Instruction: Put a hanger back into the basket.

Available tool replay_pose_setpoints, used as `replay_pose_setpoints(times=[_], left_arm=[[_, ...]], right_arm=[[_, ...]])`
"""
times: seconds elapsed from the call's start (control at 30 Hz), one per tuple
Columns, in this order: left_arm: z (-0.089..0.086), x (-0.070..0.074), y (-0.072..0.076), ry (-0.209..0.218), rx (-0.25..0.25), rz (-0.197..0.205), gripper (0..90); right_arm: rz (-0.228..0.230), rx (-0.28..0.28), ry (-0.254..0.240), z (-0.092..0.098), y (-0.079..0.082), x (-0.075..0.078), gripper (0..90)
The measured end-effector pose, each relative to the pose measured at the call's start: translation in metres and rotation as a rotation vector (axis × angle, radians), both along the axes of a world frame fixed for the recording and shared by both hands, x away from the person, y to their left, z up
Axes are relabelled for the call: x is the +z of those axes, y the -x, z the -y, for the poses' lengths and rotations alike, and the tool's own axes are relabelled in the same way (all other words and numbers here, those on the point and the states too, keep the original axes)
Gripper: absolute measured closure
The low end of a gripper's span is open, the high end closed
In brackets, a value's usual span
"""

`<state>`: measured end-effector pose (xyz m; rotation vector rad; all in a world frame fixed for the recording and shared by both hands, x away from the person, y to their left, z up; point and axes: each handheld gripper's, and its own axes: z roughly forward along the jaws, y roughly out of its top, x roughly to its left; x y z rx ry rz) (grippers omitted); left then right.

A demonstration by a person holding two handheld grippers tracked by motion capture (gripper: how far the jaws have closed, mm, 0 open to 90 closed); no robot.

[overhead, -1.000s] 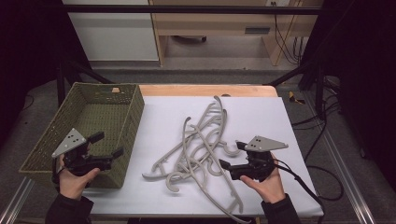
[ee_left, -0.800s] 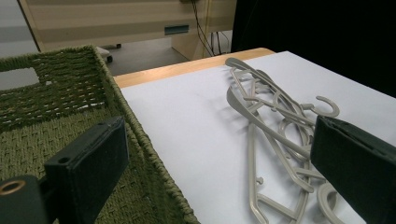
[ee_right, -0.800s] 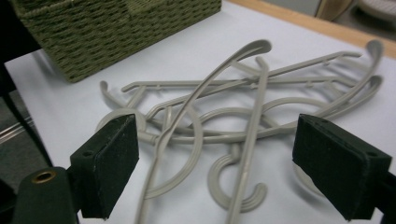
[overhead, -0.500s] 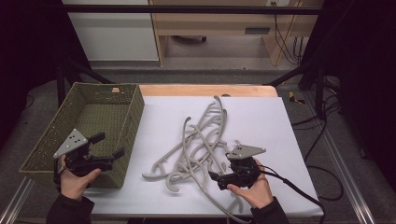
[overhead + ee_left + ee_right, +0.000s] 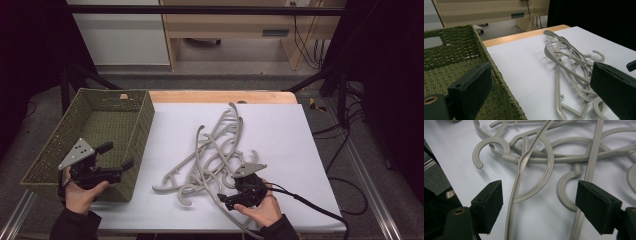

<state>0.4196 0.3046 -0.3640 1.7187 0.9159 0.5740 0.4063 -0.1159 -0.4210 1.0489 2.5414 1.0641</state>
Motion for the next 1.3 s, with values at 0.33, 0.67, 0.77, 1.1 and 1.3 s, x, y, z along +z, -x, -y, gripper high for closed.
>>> replay_pose_setpoints(times=[0.33, 0.67, 0.77, 1.1, 1.3], left_arm=[[0.001, 0.0, 0.0, -0.006, -0.002, 0.001, 4.0], [0.001, 0.0, 0.0, -0.006, -0.002, 0.001, 4.0], [0.001, 0.0, 0.0, -0.005, -0.002, 0.001, 4.0], [0.002, -0.001, 0.0, -0.005, -0.004, -0.001, 4.1], [0.003, -0.001, 0.0, -0.006, -0.005, -0.003, 4.2]], right_arm=[[-0.083, 0.029, 0.01, -0.011, 0.001, -0.015, 32.0], [-0.157, 0.04, 0.018, -0.02, 0.001, -0.027, 44.4], [-0.175, 0.046, 0.04, -0.022, 0.002, -0.03, 47.7], [-0.208, 0.031, 0.087, -0.029, 0.001, -0.039, 62.9], [-0.247, 0.007, 0.069, -0.03, 0.0, -0.038, 70.3]])
